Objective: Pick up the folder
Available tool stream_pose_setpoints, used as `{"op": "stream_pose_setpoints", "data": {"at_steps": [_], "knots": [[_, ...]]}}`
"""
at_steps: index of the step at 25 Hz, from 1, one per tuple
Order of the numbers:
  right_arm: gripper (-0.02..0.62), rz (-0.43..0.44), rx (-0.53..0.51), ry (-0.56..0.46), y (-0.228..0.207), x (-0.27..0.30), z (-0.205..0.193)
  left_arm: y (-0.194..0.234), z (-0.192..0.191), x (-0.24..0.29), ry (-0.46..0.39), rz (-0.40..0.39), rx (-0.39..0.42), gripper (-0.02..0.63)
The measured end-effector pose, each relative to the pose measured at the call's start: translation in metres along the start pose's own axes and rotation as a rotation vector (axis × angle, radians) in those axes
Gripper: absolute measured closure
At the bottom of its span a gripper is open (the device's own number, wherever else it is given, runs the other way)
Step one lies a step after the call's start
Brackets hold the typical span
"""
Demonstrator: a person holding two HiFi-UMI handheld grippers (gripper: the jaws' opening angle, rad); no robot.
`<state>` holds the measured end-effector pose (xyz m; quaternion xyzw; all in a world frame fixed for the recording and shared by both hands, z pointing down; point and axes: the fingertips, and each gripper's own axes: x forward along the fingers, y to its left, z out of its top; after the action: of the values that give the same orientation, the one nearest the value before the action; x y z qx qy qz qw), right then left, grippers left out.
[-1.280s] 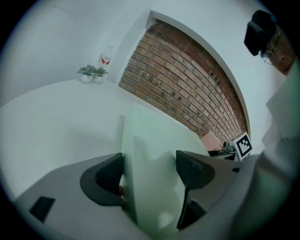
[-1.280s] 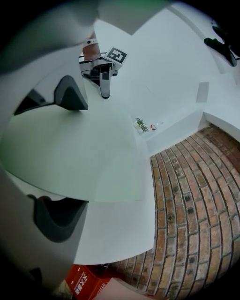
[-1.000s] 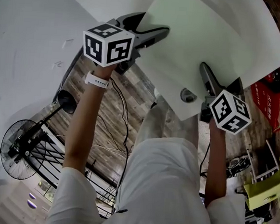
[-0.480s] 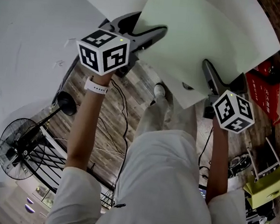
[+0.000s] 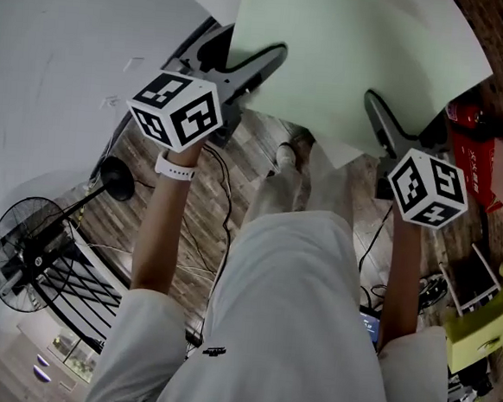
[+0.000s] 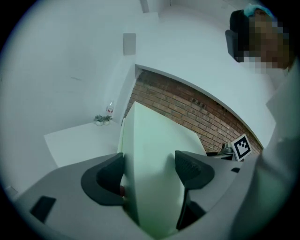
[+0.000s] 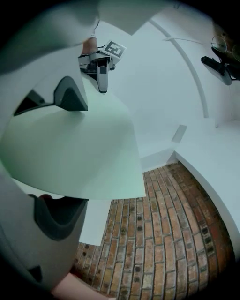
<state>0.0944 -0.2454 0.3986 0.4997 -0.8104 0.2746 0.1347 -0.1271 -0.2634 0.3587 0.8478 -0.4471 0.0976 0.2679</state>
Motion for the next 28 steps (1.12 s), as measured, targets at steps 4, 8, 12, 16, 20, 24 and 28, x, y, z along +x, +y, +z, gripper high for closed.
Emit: {"op": "stream_pose_setpoints", "data": {"at_steps": [4, 8, 12, 16, 20, 24, 28], "knots": [[0.032, 0.024, -0.04, -0.028, 0.017, -0.018, 0.018, -0.012, 0.011, -0.028, -0.058, 0.022, -0.005, 0.249], [0.034, 0.053, -0.085, -0.065, 0.033, -0.037, 0.036, -0.025, 0.021, -0.055, -0.115, 0.041, -0.015, 0.249], [0.035, 0.108, -0.158, -0.14, 0.056, -0.057, 0.058, -0.038, 0.032, -0.089, -0.203, 0.068, -0.026, 0.248], [0.034, 0.139, -0.21, -0.182, 0.08, -0.076, 0.074, -0.049, 0.04, -0.123, -0.274, 0.095, -0.023, 0.248], [0.034, 0.169, -0.234, -0.232, 0.104, -0.098, 0.085, -0.064, 0.048, -0.156, -0.322, 0.108, -0.006, 0.247], [0.034, 0.193, -0.241, -0.273, 0.127, -0.111, 0.088, -0.07, 0.053, -0.186, -0.356, 0.13, 0.024, 0.247], [0.034, 0.193, -0.257, -0.298, 0.146, -0.125, 0.085, -0.073, 0.05, -0.21, -0.383, 0.132, 0.04, 0.247]]}}
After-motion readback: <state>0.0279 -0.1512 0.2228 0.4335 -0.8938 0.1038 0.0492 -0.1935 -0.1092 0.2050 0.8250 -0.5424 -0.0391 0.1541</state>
